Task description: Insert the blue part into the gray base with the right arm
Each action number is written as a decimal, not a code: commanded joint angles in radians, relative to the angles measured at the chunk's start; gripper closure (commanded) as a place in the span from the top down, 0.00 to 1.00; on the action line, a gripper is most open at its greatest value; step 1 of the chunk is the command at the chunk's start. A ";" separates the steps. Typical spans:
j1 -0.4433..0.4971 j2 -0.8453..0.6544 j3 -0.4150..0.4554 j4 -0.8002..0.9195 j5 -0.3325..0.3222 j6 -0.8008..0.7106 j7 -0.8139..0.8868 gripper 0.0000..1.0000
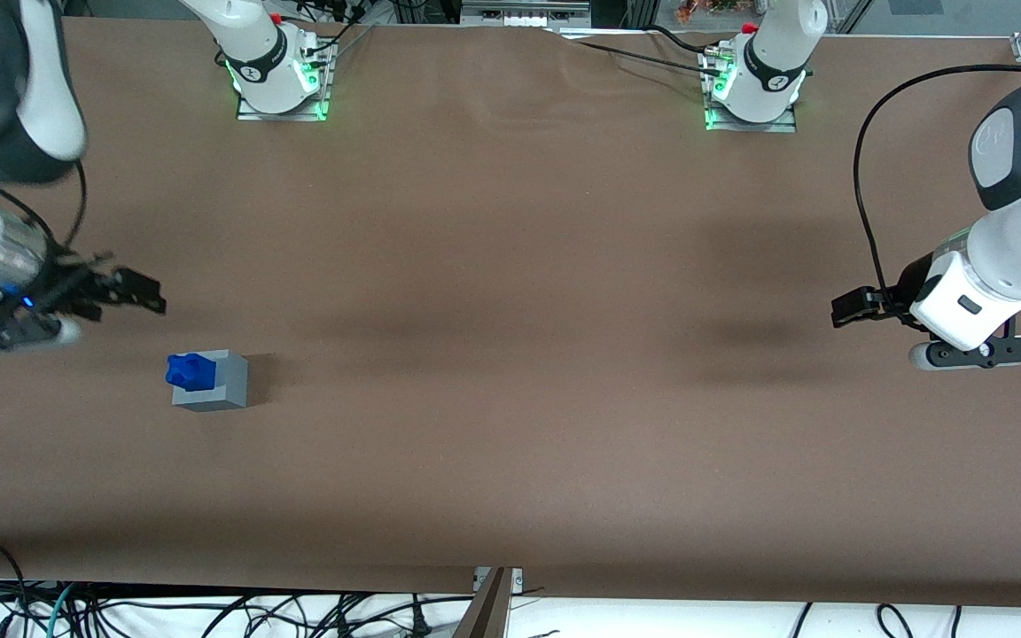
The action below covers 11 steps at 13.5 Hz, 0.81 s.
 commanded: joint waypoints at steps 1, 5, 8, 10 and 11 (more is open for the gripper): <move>-0.002 -0.148 0.003 -0.106 -0.016 -0.046 0.018 0.99; 0.000 -0.202 0.004 -0.134 -0.041 -0.103 0.015 0.99; -0.002 -0.198 0.023 -0.094 -0.078 -0.120 0.009 0.99; -0.002 -0.198 0.023 -0.094 -0.078 -0.140 0.008 0.99; -0.002 -0.198 0.023 -0.094 -0.078 -0.144 0.011 0.99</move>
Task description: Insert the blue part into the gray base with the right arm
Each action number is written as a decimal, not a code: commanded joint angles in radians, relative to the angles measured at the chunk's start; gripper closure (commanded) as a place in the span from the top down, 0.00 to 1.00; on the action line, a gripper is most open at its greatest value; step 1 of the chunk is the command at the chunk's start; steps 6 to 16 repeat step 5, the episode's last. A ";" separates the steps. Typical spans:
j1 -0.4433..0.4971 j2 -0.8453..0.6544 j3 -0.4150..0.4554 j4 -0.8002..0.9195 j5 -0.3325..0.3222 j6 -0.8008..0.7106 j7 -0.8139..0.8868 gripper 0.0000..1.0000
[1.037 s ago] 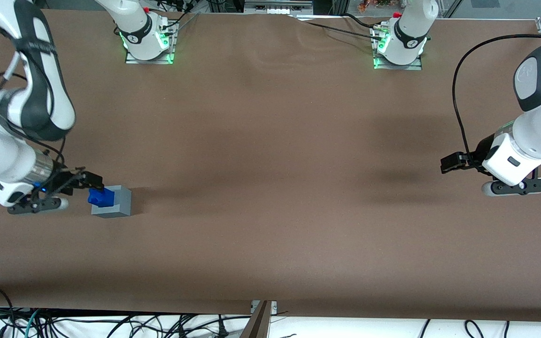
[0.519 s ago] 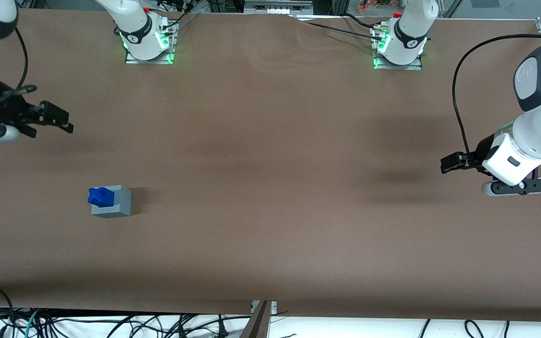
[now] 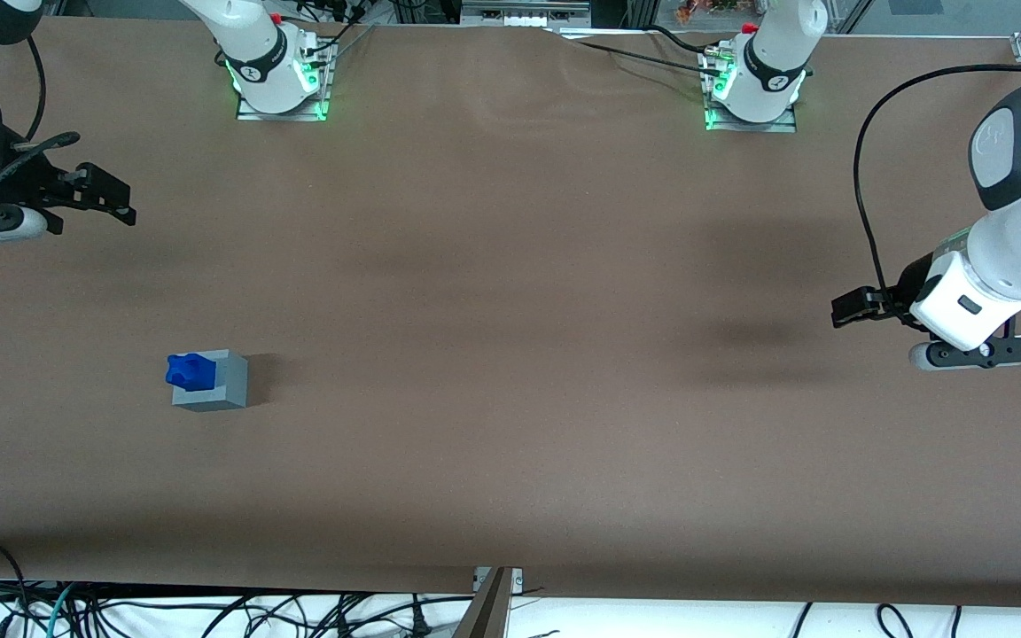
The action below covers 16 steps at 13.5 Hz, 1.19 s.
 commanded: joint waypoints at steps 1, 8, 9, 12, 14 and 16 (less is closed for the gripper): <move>-0.002 -0.010 0.003 0.011 -0.011 -0.031 0.008 0.99; -0.002 -0.008 0.003 0.022 -0.011 -0.037 0.009 0.99; -0.002 -0.008 0.003 0.022 -0.011 -0.037 0.009 0.99; -0.002 -0.008 0.003 0.022 -0.011 -0.037 0.009 0.99; -0.002 -0.008 0.003 0.022 -0.011 -0.037 0.009 0.99; -0.002 -0.008 0.003 0.022 -0.011 -0.037 0.009 0.99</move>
